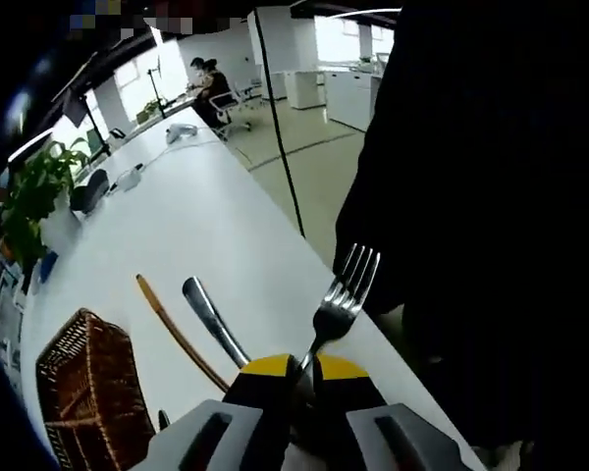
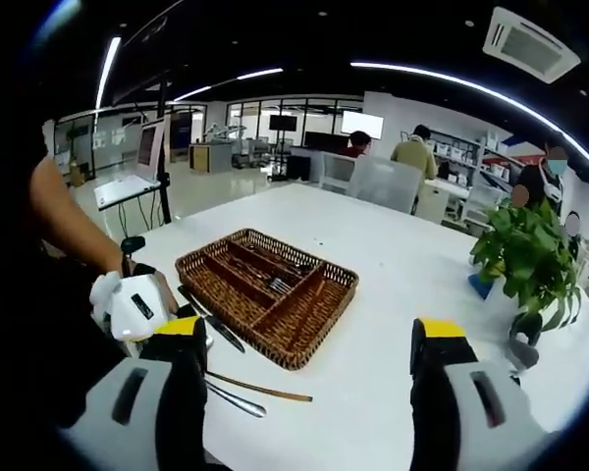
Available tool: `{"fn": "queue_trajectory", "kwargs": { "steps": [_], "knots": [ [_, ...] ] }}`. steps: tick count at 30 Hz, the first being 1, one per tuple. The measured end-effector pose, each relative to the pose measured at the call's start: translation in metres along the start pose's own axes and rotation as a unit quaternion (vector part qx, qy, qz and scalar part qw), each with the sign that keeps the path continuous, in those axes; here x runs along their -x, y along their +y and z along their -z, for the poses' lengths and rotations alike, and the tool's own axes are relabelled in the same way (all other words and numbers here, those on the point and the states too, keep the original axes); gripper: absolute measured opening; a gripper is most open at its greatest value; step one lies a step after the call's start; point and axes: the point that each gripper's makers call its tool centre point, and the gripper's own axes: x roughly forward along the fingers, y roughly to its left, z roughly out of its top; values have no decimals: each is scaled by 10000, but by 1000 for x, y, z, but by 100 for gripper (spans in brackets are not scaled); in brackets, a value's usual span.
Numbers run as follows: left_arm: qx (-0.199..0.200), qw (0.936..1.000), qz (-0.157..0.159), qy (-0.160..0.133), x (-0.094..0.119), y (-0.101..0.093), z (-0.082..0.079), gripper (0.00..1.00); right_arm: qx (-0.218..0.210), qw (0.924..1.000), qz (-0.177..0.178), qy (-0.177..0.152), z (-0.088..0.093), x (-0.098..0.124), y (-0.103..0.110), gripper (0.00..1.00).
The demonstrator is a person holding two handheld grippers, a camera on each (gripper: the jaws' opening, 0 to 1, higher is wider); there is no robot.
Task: Arrange the knives, forks, and spoons in their matching storage slots by inserting each utensil handle-first until every utensil is classified and aligned in the correct compartment
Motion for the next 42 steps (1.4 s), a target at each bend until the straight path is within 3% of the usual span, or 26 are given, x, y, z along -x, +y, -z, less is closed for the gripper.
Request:
{"fn": "queue_trajectory", "kwargs": {
  "steps": [6, 9, 11, 13, 14, 21, 29, 40, 42],
  "knots": [
    [52, 9998, -195, 0, 2, 5, -1, 2, -17, 10000, -2, 45, 3, 2, 1, 88],
    [448, 9976, -523, 45, 7, 18, 3, 2, 5, 10000, -9, 56, 3, 4, 1, 89],
    [472, 9973, -554, -42, 10, 25, 3, 1, 15, 10000, -4, 50, 2, 5, 1, 89],
    [915, 9935, -671, -39, 13, 29, 5, 1, 23, 10000, 5, 40, 0, 6, 1, 89],
    [913, 9931, -715, -200, 16, 34, 1, 1, 23, 10000, 6, 38, 0, 6, 1, 89],
    [1221, 9879, -924, -241, 26, 45, 4, 0, 36, 10000, -3, 39, 0, 6, 4, 89],
    [1544, 9770, -1417, -390, 52, 66, 2, 0, 21, 10000, -17, 16, -2, 5, 6, 89],
    [2062, 9499, -2162, -913, 114, 109, -1, 0, 38, 9998, -171, -29, -8, -8, 17, 89],
    [2148, 9468, -2181, -990, 124, 113, -1, 0, 39, 9997, -232, -21, -9, -14, 21, 89]
  ]
}}
